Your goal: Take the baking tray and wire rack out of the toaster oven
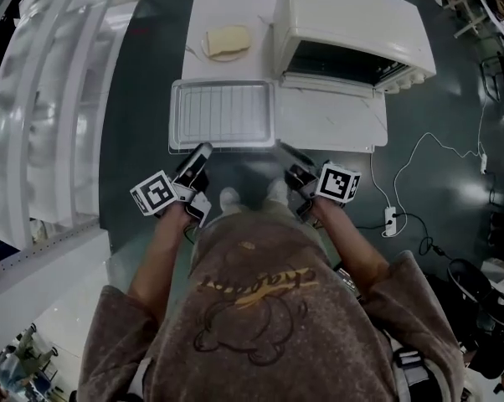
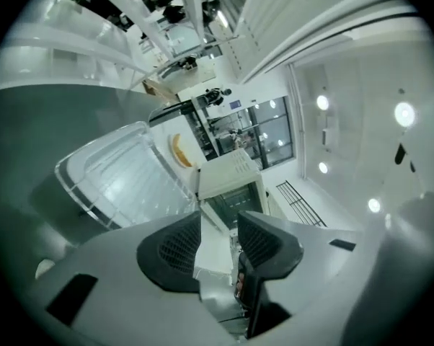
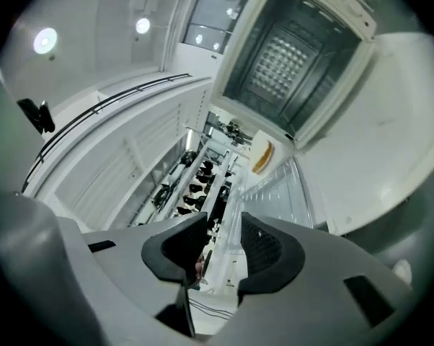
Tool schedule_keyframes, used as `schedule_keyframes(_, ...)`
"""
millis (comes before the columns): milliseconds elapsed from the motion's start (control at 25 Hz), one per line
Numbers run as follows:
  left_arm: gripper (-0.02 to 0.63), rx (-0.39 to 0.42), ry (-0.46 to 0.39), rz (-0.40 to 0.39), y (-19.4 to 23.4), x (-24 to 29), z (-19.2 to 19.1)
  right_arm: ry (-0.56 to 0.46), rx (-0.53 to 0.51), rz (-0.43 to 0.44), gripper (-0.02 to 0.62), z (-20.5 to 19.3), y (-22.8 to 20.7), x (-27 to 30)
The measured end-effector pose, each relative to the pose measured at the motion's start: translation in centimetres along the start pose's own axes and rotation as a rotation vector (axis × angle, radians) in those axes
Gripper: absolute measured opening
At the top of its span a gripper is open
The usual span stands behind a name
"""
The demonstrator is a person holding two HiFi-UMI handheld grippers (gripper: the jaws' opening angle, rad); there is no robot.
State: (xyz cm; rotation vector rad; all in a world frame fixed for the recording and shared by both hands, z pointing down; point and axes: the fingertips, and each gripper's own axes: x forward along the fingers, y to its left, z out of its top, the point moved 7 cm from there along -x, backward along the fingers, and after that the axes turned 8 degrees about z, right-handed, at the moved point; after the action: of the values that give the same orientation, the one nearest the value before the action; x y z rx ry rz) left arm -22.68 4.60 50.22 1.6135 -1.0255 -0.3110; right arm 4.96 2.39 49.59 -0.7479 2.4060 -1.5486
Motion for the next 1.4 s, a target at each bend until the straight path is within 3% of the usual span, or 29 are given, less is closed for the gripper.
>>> schedule_keyframes(200, 0.137, 0.199, 0.057, -0.114, -8.3, 2.8, 0.8, 0.033, -0.196, 0.047, 0.126, 5.2, 4.8, -0.4)
schedule_keyframes(400, 0.138, 0.436, 0.136, -0.186, -13.9, 3.8, 0.9, 0.068, -0.377, 0.092, 0.126, 7.4, 9.4, -0.8)
schedule_keyframes(640, 0.143, 0.658, 0.108, -0.224, -18.2, 3.6, -0.1, 0.102, -0.668, 0.071, 0.124, 7.3, 12.7, -3.4)
schedule_keyframes(760, 0.120, 0.766, 0.041, -0.195, -18.5, 3.7, -1.0, 0.089, -0.794, 0.079, 0.099, 6.5, 13.3, -4.2)
schedule_keyframes(840, 0.025, 0.810, -0.014, -0.167, -18.0, 3.5, -1.4, 0.048, -0.835, 0.089, 0.042, 6.2, 13.3, -4.5)
schedule_keyframes(1120, 0.005, 0.916, -0.129, -0.095, -16.6, 3.2, -2.1, -0.068, -0.891, -0.024, 0.000, 7.0, 11.5, -6.3)
schedule_keyframes(1400, 0.005, 0.985, -0.116, -0.072, -14.7, 3.8, -3.1, -0.047, -0.914, -0.095, 0.000, 6.1, 9.2, -6.4)
